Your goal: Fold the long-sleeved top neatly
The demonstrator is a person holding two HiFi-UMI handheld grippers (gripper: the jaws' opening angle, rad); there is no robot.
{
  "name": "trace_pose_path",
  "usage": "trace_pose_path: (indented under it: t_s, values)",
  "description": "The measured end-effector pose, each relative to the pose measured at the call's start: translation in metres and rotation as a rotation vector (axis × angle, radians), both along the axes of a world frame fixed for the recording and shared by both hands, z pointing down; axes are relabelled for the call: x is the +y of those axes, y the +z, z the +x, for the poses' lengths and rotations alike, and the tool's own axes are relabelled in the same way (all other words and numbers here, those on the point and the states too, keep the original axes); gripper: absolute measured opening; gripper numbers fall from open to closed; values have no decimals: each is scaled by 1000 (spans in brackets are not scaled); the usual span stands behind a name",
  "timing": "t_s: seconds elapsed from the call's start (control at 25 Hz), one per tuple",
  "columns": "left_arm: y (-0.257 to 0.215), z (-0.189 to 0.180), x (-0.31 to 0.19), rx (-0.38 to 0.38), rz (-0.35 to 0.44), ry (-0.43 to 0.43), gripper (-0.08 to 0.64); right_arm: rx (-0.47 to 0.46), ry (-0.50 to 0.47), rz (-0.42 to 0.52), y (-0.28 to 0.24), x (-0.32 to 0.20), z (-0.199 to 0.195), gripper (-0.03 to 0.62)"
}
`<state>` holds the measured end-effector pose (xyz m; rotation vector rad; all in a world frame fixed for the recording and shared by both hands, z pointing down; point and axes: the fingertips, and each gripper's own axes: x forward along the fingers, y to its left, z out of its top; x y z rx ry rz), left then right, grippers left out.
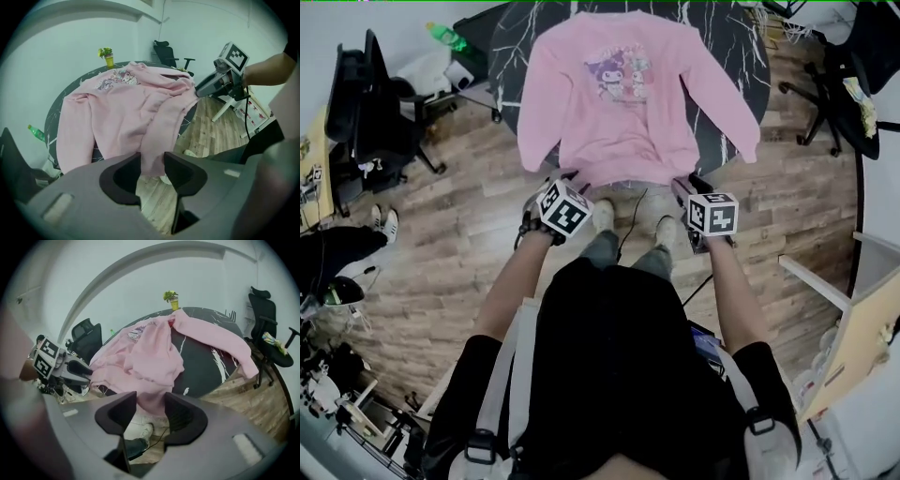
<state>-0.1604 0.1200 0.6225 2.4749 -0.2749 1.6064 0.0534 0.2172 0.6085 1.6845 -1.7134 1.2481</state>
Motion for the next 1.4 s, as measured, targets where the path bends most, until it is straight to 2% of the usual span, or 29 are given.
trace_pose_path:
  t_s: [0.16,0.24,0.36,0.6,0.8,0.88,1.0,1.04,1.2,1.4]
  values:
    - [0,0,-8,16,-20,45,125,43,52,-29,4,-2,1,113]
    - [0,-2,-10,25,-27,42,54,58,42,-46,4,0,-2,54]
    - [-1,-5,-6,41,-55,40,25,67,33,-58,3,9,-7,41]
    - [-8,-14,7,38,-79,95,23,31,73,-63,-1,32,-16,41]
    - [-7,-23,12,38,-105,101,25,30,88,-84,4,44,-23,41]
    - [-7,-23,13,43,-105,97,33,33,83,-79,3,45,-26,45]
    - [-12,-21,10,64,-103,83,125,35,51,-61,-2,40,-30,117]
    - [-15,-21,8,74,-101,73,133,36,41,-52,-6,37,-31,132]
    - [-31,-21,-12,118,-85,28,133,66,17,-16,-25,23,-23,144]
    - [-45,-17,-42,142,-44,14,133,132,19,14,-51,6,4,144]
